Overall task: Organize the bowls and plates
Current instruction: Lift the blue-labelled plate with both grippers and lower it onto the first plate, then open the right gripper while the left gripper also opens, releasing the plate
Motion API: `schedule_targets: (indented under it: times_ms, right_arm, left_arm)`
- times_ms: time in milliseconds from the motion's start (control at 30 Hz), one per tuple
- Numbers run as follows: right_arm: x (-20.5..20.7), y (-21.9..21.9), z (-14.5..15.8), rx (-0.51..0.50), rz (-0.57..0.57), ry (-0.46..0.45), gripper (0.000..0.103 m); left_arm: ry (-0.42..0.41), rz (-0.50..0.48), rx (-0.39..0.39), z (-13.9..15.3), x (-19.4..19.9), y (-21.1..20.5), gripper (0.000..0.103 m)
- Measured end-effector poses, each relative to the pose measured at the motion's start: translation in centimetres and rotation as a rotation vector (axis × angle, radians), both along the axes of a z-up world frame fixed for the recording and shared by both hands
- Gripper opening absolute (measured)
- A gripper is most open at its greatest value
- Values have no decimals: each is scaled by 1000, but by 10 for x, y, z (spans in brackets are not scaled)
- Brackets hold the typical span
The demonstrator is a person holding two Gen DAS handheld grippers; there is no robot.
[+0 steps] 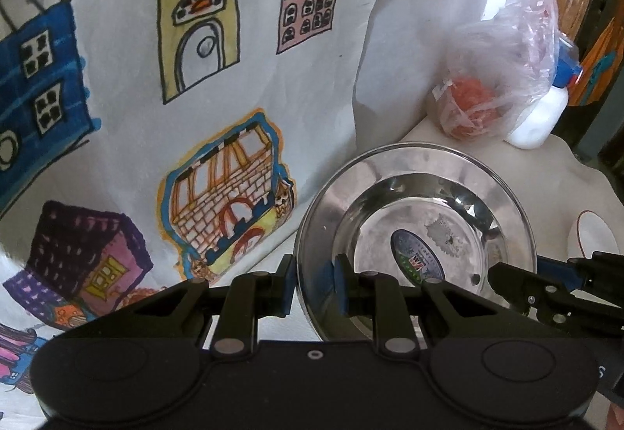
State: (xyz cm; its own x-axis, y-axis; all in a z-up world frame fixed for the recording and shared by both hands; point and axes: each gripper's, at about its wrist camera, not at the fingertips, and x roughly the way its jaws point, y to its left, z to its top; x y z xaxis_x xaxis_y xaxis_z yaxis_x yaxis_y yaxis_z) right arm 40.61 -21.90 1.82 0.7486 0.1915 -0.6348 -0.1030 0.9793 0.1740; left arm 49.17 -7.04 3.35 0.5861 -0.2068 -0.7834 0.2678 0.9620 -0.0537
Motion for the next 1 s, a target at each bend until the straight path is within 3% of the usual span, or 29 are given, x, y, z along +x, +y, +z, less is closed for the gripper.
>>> schedule_targets:
  times_ms: [500, 633, 800, 1000]
  right_arm:
    - [3, 0, 0, -28, -2, 2, 27]
    - [4, -3, 0, -39, -15, 3, 36]
    - [4, -8, -1, -30, -25, 10, 37]
    - [4, -5, -2, -42, -25, 1, 54]
  left_arm:
    - [-34, -6, 30, -7, 7, -10, 22]
    - [-29, -12, 14, -7, 10, -10, 22]
    - [-25, -12, 8, -7, 8, -9, 22]
    - [-33, -16, 3, -4, 3, -9, 23]
